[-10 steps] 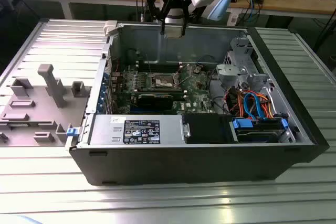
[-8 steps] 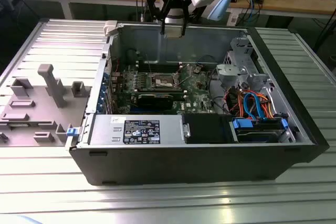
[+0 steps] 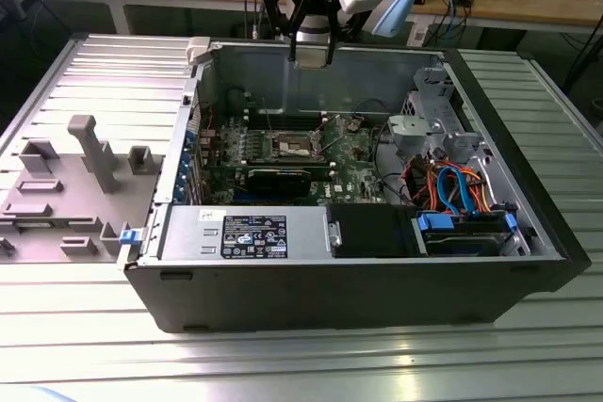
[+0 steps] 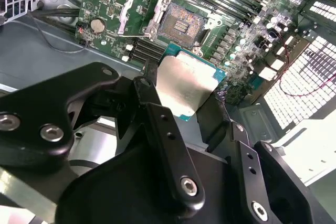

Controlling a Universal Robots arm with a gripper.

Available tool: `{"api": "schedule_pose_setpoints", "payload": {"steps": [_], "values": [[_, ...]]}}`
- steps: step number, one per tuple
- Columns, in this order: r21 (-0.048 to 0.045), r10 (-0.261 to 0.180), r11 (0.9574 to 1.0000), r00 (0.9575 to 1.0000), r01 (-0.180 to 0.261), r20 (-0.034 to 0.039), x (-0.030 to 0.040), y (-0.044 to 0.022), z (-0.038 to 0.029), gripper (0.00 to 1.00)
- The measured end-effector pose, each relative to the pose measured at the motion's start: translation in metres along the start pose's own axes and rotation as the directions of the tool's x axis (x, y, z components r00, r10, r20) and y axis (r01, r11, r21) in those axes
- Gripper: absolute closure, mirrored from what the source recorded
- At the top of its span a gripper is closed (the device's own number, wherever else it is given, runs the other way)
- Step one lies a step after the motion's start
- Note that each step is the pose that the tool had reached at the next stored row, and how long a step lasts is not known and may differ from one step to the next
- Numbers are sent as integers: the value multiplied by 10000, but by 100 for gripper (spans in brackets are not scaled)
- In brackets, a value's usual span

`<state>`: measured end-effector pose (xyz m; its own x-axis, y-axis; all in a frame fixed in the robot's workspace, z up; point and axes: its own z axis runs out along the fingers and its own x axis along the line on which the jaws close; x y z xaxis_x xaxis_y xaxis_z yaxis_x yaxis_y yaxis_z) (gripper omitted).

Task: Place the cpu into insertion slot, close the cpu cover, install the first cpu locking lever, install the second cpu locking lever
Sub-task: 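Place the cpu into insertion slot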

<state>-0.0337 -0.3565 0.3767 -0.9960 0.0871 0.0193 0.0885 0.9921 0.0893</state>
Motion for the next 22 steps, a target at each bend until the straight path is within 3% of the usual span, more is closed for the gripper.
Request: {"api": "schedule_pose_setpoints", "payload": {"steps": [16, 22], "values": [[-3, 139, 9999, 9999, -139, 12, 0, 0, 0, 46], [-11, 518, 9987, 9986, -517, 46, 0, 0, 1, 46]]}}
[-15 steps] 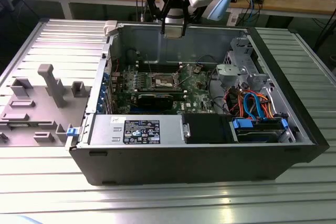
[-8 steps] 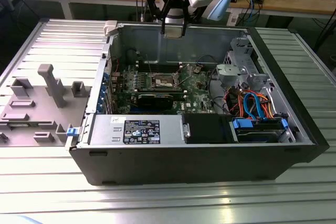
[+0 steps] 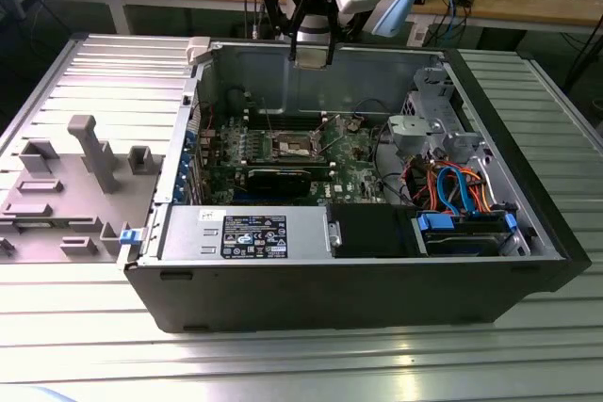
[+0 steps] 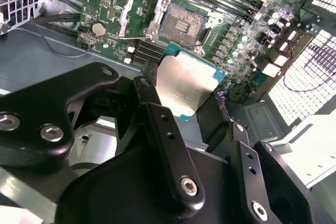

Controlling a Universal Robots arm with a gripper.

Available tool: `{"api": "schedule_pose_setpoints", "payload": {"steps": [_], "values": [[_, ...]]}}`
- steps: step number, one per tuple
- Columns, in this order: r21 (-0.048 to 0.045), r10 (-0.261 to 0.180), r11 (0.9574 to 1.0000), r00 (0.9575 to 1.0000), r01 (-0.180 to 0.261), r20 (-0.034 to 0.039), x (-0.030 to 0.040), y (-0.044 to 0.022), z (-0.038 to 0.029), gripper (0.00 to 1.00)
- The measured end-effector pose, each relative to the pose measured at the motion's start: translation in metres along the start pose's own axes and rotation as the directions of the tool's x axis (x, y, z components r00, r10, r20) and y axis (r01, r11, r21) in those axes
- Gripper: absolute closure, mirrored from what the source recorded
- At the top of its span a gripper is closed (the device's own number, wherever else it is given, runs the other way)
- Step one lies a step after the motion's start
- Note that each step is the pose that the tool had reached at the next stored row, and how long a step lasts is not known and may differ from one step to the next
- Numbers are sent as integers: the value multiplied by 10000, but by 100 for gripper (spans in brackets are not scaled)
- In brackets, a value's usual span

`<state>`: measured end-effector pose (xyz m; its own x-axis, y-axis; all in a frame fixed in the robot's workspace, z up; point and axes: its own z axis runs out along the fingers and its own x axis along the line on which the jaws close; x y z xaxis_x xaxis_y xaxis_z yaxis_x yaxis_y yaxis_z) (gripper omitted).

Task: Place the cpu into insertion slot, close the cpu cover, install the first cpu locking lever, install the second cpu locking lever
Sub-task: 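Place the cpu into insertion slot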

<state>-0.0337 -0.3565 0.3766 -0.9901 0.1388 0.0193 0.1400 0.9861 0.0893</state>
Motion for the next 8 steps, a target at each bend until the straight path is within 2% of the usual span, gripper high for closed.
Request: {"api": "schedule_pose_setpoints", "payload": {"steps": [8], "values": [[-2, 61, 10000, 10000, -61, 6, 0, 0, 0, 46]]}}
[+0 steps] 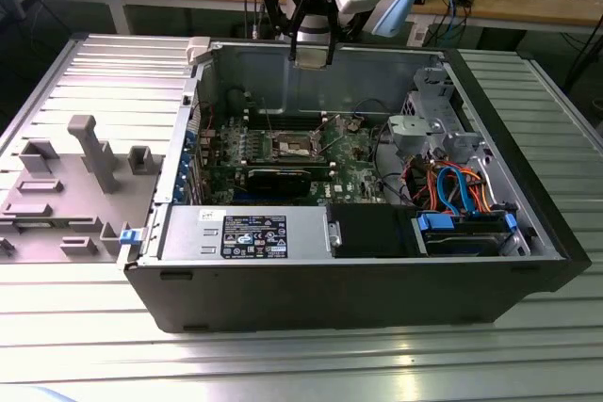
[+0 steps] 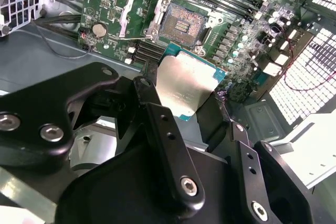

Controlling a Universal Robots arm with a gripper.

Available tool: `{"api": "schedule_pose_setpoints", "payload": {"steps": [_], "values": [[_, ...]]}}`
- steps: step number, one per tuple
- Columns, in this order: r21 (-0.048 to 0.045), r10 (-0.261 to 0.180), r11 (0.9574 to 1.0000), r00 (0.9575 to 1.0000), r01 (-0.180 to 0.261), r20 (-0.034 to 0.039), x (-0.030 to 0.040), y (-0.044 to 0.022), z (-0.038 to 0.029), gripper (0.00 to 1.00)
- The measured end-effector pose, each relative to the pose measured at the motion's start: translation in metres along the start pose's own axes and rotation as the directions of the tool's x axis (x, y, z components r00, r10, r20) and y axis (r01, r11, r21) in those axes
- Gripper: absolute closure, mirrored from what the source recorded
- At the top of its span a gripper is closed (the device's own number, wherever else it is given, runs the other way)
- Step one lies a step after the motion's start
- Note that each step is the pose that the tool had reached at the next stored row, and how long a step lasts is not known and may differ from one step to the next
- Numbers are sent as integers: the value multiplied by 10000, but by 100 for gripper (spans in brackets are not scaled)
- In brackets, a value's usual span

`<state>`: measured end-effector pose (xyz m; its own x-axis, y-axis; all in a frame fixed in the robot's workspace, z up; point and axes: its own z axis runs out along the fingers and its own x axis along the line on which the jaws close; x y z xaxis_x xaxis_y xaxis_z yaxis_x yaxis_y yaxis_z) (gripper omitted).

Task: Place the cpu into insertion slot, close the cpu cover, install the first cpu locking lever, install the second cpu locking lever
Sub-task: 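Place the cpu into insertion slot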

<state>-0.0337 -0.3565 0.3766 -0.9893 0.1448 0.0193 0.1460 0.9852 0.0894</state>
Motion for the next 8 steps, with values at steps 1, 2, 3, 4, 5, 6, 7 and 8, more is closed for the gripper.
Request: {"api": "schedule_pose_setpoints", "payload": {"steps": [1, 2, 3, 4, 5, 6, 7, 8], "values": [[0, 20, 10000, 10000, -20, 2, 0, 0, 0, 46], [-2, 39, 10000, 10000, -39, 4, 0, -1, 0, 46], [-2, 41, 10000, 10000, -41, 4, 0, -5, 0, 46], [12, 41, 10000, 10000, -41, 5, 0, -4, -1, 46], [14, 40, 10000, 10000, -40, 6, 0, -4, -1, 46], [18, 40, 10000, 10000, -40, 6, 0, -4, -1, 46], [17, 48, 10000, 10000, -48, 7, -1, -4, 0, 46], [18, 88, 10000, 10000, -88, 10, -1, -4, 0, 46]]}}
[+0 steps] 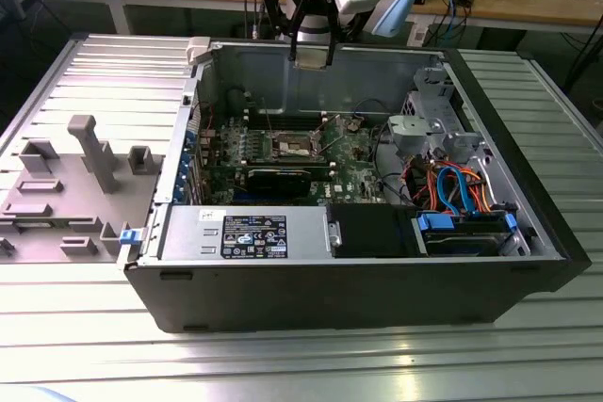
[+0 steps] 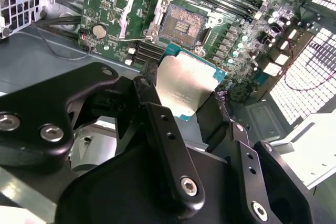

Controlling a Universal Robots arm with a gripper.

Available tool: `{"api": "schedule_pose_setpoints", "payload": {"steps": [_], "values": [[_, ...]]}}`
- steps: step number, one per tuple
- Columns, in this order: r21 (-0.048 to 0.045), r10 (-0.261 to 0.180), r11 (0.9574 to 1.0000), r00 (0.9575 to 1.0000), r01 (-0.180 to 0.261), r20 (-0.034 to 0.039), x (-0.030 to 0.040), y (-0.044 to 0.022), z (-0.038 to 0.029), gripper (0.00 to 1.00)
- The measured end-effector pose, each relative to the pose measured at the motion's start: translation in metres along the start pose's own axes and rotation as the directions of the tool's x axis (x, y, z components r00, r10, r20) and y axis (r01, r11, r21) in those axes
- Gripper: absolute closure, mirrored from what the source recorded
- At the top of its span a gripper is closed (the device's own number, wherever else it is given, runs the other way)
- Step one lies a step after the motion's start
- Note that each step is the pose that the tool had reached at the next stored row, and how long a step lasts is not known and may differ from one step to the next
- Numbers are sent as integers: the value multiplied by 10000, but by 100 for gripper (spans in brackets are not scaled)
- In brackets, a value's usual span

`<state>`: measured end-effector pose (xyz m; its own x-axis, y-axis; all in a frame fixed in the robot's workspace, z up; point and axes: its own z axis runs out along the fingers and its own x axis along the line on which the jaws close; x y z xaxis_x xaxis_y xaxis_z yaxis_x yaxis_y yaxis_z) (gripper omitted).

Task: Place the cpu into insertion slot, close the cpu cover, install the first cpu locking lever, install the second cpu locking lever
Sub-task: 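Place the cpu into insertion slot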

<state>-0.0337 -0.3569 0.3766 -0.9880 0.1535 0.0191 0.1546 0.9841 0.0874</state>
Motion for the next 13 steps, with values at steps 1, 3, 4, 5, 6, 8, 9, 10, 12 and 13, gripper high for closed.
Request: {"api": "schedule_pose_setpoints", "payload": {"steps": [1, 3, 4, 5, 6, 8, 9, 10, 12, 13], "values": [[-3, 108, 9999, 9999, -108, 9, 0, 0, 1, 46], [-4, 135, 9999, 9999, -135, 12, 0, 0, 1, 46], [-4, 136, 9999, 9999, -136, 12, 0, 0, 1, 46], [-4, 136, 9999, 9999, -136, 12, 0, 0, 1, 46], [-3, 136, 9999, 9999, -136, 12, 0, 0, 0, 46], [-4, 136, 9999, 9999, -136, 12, 0, 0, 0, 46], [-3, 137, 9999, 9999, -137, 12, 0, 0, 0, 46], [-4, 138, 9999, 9999, -138, 12, 0, 0, 0, 46], [-4, 160, 9999, 9999, -160, 14, 0, 0, 1, 46], [-5, 183, 9998, 9998, -183, 16, 0, 0, 1, 46]]}}
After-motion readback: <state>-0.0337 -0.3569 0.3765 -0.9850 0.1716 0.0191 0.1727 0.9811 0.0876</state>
